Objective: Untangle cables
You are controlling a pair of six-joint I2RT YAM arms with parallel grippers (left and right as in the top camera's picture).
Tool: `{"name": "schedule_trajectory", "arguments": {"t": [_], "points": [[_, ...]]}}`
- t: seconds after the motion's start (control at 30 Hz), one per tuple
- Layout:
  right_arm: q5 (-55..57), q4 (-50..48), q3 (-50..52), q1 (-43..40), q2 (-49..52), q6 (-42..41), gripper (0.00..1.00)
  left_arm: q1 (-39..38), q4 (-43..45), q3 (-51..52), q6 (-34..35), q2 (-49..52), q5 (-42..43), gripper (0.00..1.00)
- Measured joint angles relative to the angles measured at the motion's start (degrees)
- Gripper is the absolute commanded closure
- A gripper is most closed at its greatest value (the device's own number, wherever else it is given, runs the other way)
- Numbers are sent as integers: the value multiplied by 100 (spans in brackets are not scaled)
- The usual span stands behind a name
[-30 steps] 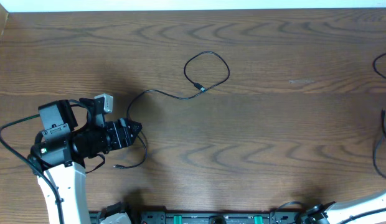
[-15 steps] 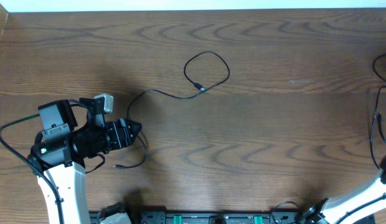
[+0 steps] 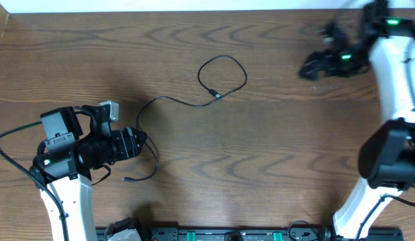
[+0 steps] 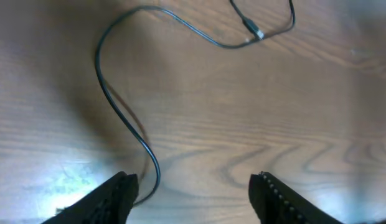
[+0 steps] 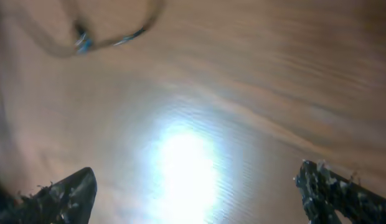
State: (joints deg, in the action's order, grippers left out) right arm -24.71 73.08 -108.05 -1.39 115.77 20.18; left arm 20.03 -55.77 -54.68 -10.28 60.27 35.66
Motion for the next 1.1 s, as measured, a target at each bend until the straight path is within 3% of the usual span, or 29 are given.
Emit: {"name": "schedule_trajectory", "arguments": {"t": [0.23,0.4,0.53,0.6,0.83,1.03,1.1], "points": [[623,-205,4,1891,13,920,1,0,721,0,466,0,-323,34],[1021,-807,4,2756,295,660,1,0,763,0,1209,0,-1569,34],[1182,-1222,4,3062,772,328,1,0,647,0,1556,0,-2194,34],[1239,-1373,7,3187,1080,348,5,0,592,0,1657,0,-2369,34],[1349,-1672,24,3517,1845,1178,5,0,402,0,1786,0,-2555,34],[1405,-2033,17,3650,1884,1392,7,0,363,0,1801,0,-2573,34],[1408,-2179,20,3679,1891,1384,4,0,343,0,1801,0,-2573,34]]}}
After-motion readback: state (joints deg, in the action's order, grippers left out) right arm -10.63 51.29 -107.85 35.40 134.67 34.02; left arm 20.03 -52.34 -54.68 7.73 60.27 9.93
